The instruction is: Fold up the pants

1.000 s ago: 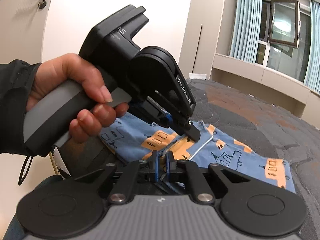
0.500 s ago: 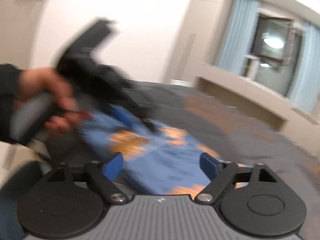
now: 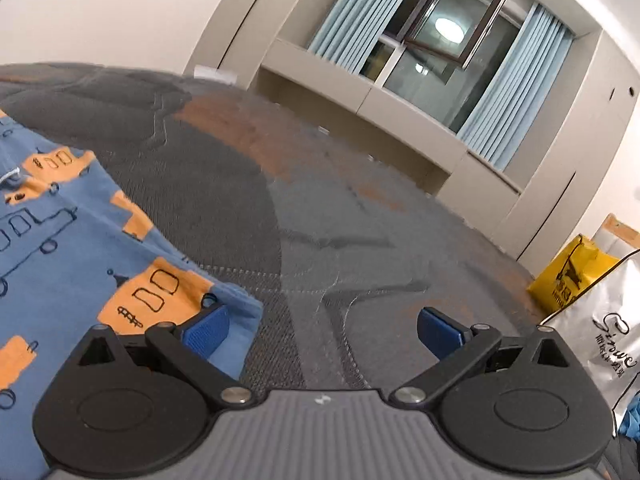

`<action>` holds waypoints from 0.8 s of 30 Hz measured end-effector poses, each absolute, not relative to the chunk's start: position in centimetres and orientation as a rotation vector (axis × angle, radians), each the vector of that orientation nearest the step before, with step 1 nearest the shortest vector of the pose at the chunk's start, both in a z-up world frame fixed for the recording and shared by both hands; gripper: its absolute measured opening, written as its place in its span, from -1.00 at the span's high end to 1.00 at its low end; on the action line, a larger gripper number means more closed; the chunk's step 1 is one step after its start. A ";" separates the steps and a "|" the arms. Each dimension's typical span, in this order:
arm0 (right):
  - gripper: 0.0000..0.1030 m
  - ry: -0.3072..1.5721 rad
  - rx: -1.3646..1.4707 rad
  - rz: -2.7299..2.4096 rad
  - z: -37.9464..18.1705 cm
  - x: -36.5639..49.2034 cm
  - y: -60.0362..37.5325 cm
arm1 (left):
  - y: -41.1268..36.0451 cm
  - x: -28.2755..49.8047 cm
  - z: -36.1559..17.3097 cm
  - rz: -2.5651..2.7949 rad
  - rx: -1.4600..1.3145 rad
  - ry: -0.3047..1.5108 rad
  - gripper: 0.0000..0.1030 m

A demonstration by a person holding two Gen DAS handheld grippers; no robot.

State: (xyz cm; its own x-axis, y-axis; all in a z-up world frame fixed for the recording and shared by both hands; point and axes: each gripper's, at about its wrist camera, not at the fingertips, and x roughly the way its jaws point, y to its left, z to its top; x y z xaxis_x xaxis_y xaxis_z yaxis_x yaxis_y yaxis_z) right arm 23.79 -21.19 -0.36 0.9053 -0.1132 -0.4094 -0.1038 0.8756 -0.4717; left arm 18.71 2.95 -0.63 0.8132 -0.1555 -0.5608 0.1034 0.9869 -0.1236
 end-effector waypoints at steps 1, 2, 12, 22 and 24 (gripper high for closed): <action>-0.99 0.436 -0.509 -0.006 -0.1 23.2 -21.1 | 3.1 18.6 -0.5 -0.141 -0.103 0.604 -0.84; -0.99 0.423 -0.505 -0.014 0.3 22.3 -21.3 | 3.4 18.2 -0.4 -0.143 -0.120 0.601 -0.84; -0.99 0.401 -0.543 0.016 -0.9 13.5 -20.5 | 7.5 11.7 -0.2 -0.141 -0.264 0.528 -0.99; -0.99 0.365 -0.496 0.277 2.5 15.6 -12.6 | 15.2 7.2 -0.4 0.060 -0.444 0.434 -0.99; -0.99 0.370 -0.519 0.300 2.3 16.3 -10.5 | 16.7 7.7 -0.9 0.068 -0.476 0.429 -0.99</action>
State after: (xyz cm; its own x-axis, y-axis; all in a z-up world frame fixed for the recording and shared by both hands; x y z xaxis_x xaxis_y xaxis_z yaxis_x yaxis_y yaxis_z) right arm 16.32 -10.51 2.28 0.8912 0.1840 -0.4146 -0.3680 0.8278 -0.4235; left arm 7.69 16.70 -0.86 0.9090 -0.0350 -0.4153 -0.1621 0.8883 -0.4298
